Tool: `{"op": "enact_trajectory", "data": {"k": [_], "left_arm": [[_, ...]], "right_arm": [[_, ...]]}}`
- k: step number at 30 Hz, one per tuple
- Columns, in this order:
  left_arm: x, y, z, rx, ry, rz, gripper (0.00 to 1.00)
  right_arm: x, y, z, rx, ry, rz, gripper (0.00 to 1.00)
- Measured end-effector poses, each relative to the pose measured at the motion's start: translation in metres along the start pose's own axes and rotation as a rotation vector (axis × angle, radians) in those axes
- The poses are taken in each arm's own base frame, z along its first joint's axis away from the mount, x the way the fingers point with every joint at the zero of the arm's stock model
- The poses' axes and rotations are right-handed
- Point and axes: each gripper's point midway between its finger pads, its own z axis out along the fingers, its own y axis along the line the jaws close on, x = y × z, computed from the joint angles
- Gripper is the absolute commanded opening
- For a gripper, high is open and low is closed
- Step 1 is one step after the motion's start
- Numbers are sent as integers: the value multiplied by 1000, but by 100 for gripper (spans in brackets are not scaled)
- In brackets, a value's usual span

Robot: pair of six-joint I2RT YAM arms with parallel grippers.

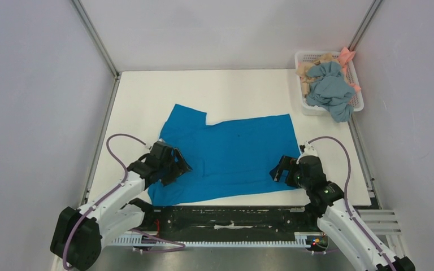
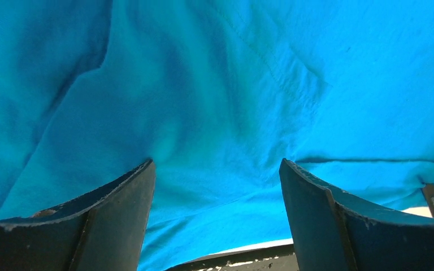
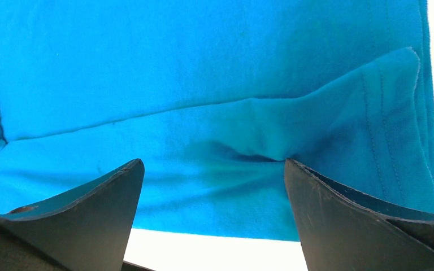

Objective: Fold and stack the t-shirts
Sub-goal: Fold the flattened tshirt in 1/3 of the way, then grab the side of the flattened tshirt furthest away from the robot with both arms

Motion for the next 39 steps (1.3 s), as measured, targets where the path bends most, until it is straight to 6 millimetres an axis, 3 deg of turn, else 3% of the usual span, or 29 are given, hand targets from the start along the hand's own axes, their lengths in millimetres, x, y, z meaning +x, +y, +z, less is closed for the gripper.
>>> {"op": "enact_trajectory", "data": {"k": [3, 8, 11, 15, 19, 22, 26, 29, 34, 39], "left_arm": [[-8, -5, -3, -7, -20, 1, 87], [-43, -42, -23, 41, -103, 24, 87], [-73, -71, -36, 68, -167, 51, 87], [-124, -102, -37, 69, -231, 54, 87], [-187, -119, -11, 47, -282, 45, 87], [-236, -128, 29, 54, -274, 55, 87], [-281, -128, 84, 79, -229, 77, 87], [-301, -118, 118, 73, -210, 99, 87], [-314, -114, 159, 93, -162, 113, 87], [-313, -123, 166, 135, -140, 121, 87]], "right_arm": [[1, -1, -4, 5, 7, 2, 98], [-5, -3, -16, 43, 12, -24, 98], [-39, 12, -25, 25, -82, -50, 98], [-94, 34, -34, -4, -263, -79, 98], [-118, 38, -27, 12, -344, -98, 98], [-125, 36, -16, 39, -352, -129, 98], [-125, 30, -1, 81, -328, -169, 98], [-125, 28, 7, 93, -316, -189, 98], [-124, 28, 14, 93, -302, -206, 98], [-127, 30, 13, 86, -315, -211, 98]]}}
